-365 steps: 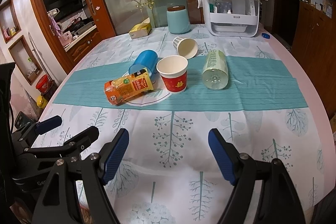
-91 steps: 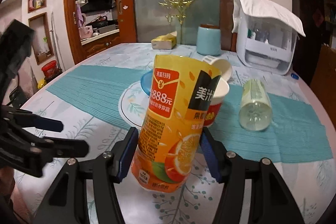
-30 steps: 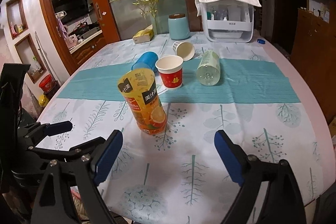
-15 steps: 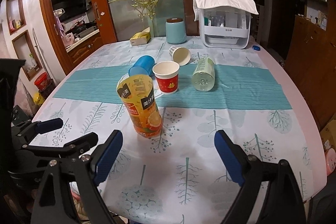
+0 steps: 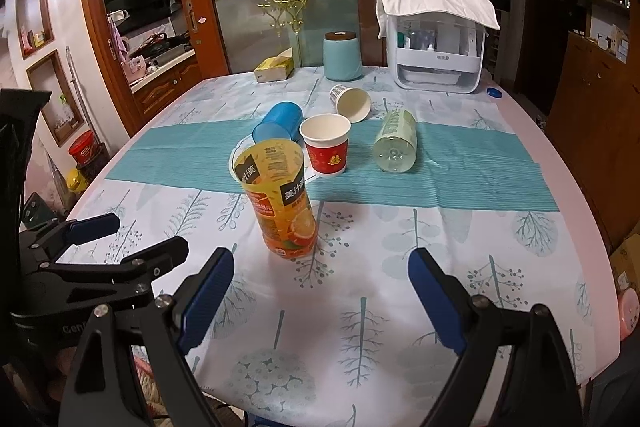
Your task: Flip cup upright
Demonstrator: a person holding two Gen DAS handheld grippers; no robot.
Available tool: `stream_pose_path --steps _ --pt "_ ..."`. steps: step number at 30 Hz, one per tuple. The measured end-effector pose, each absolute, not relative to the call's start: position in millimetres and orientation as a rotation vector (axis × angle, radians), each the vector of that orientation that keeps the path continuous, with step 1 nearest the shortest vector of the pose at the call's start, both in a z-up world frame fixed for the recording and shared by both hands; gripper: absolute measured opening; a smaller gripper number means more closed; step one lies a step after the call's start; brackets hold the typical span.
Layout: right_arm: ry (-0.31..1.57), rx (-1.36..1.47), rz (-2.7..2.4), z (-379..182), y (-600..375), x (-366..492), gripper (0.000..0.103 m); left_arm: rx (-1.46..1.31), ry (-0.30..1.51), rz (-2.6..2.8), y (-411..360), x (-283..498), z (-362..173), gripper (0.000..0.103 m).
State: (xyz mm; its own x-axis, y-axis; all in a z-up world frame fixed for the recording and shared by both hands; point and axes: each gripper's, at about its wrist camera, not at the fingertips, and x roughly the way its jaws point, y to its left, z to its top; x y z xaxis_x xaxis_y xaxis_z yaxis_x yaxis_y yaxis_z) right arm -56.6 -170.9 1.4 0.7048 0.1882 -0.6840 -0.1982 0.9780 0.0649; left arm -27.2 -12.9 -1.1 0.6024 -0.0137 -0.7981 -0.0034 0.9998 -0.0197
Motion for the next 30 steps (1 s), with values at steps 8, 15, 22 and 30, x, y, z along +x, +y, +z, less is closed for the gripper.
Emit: stream_pose_path --steps 8,15,22,30 --pt "0.760 -0.013 0.217 1.7 -169.8 -56.6 0.090 -0.027 0.923 0.002 -10.5 -27.1 -1.3 0.092" --pt "0.764 -0.010 0.215 1.8 -167.5 -56.8 0.090 -0.028 0.918 0.014 -9.5 -27.8 -1.8 0.092" --pt "0.768 -0.007 0.214 1.0 -166.0 -56.8 0.090 -0.024 0.911 0.025 -9.4 -28.2 -0.8 0.092" --pt "0.774 0.003 0.213 -0.5 -164.9 -57.1 0.090 -0.018 0.898 0.038 -9.1 -29.1 0.3 0.092"
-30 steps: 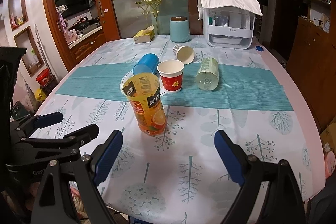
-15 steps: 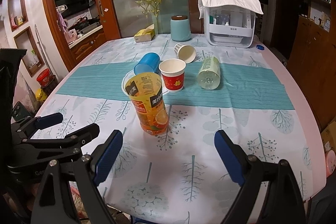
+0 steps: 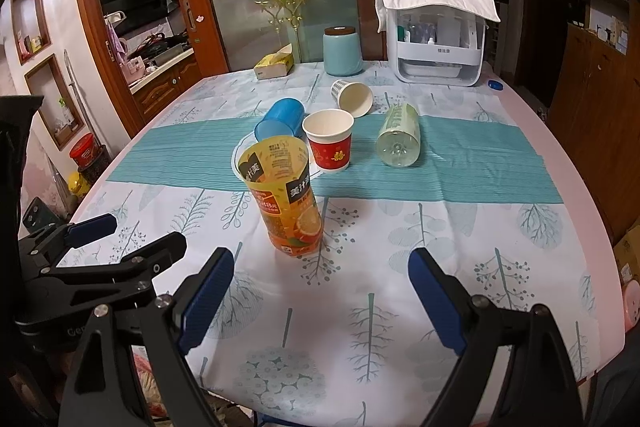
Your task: Flip cup upright
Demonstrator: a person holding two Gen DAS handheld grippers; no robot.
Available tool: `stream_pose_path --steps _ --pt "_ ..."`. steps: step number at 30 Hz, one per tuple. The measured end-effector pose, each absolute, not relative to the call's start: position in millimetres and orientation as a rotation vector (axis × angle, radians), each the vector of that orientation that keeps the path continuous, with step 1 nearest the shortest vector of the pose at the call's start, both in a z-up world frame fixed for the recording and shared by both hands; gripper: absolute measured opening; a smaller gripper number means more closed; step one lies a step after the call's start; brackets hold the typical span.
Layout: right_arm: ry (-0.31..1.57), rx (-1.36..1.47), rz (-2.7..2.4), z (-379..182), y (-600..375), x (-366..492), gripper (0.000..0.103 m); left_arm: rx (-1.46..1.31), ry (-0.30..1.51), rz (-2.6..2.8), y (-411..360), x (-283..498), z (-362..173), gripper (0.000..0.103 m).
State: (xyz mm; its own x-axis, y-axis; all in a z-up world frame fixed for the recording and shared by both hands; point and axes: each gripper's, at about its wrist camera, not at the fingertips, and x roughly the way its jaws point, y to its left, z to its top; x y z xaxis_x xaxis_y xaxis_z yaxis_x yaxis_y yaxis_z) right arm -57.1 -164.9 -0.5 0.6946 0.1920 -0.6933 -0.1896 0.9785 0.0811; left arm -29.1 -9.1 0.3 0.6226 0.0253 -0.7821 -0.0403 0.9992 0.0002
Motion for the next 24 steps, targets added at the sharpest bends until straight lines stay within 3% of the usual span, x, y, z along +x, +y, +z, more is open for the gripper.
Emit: stream_pose_path --steps 24 --pt "0.796 0.038 0.214 -2.5 -164.4 -57.7 0.090 -0.008 0.891 0.063 -6.3 -32.8 2.2 0.091"
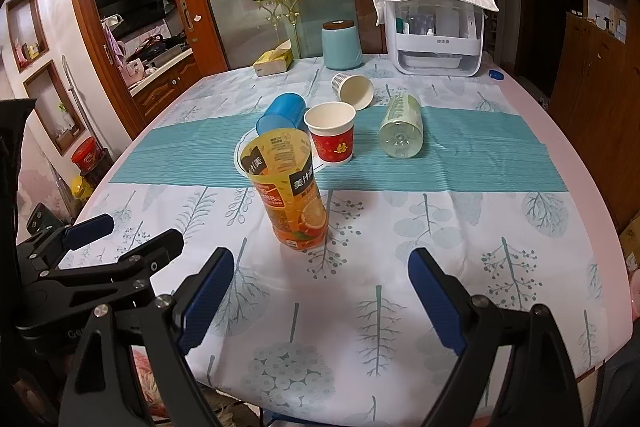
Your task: Flip cup upright
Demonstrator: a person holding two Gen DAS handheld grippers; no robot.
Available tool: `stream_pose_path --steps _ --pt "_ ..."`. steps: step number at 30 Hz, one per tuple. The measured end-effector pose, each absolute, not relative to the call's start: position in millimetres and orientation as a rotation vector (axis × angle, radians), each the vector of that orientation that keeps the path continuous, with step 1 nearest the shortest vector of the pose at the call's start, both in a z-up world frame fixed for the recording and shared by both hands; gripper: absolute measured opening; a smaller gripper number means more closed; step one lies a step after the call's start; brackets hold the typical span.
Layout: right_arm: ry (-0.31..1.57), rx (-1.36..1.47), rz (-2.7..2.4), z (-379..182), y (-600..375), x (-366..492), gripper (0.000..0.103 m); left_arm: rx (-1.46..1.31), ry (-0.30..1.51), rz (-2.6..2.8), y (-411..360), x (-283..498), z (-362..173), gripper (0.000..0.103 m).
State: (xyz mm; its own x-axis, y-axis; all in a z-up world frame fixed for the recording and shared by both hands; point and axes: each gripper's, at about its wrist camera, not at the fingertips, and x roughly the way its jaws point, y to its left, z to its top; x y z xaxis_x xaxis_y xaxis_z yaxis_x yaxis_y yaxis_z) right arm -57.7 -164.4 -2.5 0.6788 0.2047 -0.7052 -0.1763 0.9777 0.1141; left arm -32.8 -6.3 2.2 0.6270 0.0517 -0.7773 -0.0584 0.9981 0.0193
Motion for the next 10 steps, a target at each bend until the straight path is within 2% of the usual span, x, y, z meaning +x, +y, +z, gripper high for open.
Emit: stream_pose_path --steps 10 --pt "0.794 0.041 0.211 -2.5 -163.4 -58.9 0.090 -0.013 0.894 0.064 -5.5 -33.8 2.0 0.091"
